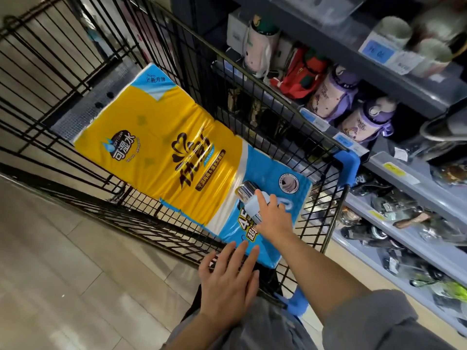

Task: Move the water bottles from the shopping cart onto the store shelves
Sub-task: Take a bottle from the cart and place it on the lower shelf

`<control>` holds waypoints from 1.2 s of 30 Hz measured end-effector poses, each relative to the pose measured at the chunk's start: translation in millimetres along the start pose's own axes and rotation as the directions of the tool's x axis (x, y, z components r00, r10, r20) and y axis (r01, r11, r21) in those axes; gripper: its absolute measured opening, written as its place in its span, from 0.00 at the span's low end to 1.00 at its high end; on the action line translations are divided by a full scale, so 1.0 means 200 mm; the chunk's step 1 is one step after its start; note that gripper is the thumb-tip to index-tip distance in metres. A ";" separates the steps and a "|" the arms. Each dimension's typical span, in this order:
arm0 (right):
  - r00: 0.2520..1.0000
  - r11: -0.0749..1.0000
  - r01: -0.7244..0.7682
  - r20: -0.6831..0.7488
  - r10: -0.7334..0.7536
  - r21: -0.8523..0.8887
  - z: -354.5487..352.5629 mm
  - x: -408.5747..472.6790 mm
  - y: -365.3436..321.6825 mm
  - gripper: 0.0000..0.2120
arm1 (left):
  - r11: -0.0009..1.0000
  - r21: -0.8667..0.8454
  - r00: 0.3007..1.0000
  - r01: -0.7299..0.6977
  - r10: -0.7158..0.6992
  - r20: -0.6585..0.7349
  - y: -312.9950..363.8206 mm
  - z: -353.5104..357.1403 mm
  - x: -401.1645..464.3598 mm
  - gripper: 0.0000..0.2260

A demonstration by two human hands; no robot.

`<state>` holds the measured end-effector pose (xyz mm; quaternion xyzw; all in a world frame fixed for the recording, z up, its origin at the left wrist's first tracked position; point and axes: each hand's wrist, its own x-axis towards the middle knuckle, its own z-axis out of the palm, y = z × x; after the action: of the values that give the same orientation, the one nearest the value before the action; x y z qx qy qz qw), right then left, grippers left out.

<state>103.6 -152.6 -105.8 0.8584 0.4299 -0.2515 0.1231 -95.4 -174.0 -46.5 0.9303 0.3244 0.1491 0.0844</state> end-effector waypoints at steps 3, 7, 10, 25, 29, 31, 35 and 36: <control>0.999 0.976 -0.035 -0.027 0.042 0.216 -0.07 -0.10 0.02 0.45 | 0.998 -0.050 1.000 -0.025 0.024 -0.015 -0.01 0.02 -0.02 0.18; 0.987 0.870 0.017 -0.146 0.063 0.492 -0.25 -0.30 0.07 0.45 | 0.994 -0.108 0.998 -0.020 0.014 -0.057 -0.01 0.02 -0.01 0.17; 0.956 0.766 0.109 -0.277 0.094 0.634 -0.43 -0.47 0.14 0.43 | 0.992 -0.127 0.998 0.015 -0.023 -0.062 0.00 0.01 0.00 0.17; 0.634 0.199 0.552 -0.563 0.531 0.810 -0.38 -1.64 1.48 0.41 | 0.771 -0.484 0.899 -0.413 0.431 -0.081 1.44 0.03 0.39 0.19; 0.495 0.245 0.529 -0.530 0.689 0.812 -0.22 -2.00 1.97 0.44 | 0.668 -0.546 0.830 -0.505 0.549 -0.096 2.05 0.08 0.31 0.21; 0.426 0.243 0.540 -0.511 0.747 0.806 -0.15 -2.15 2.15 0.46 | 0.640 -0.552 0.797 -0.535 0.599 -0.077 2.31 0.11 0.28 0.21; 0.243 0.274 0.514 -0.445 0.862 0.812 0.00 -2.39 2.45 0.48 | 0.492 -0.573 0.677 -0.655 0.719 -0.156 2.73 0.21 0.28 0.20; 0.197 0.279 0.513 -0.428 0.882 0.812 0.03 -2.43 2.53 0.48 | 0.458 -0.583 0.651 -0.671 0.741 -0.167 2.84 0.23 0.30 0.20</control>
<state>260.8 -786.8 148.9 0.7456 0.0013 0.1669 -0.6452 292.9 -579.3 67.6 0.9087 -0.1606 0.2129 0.3212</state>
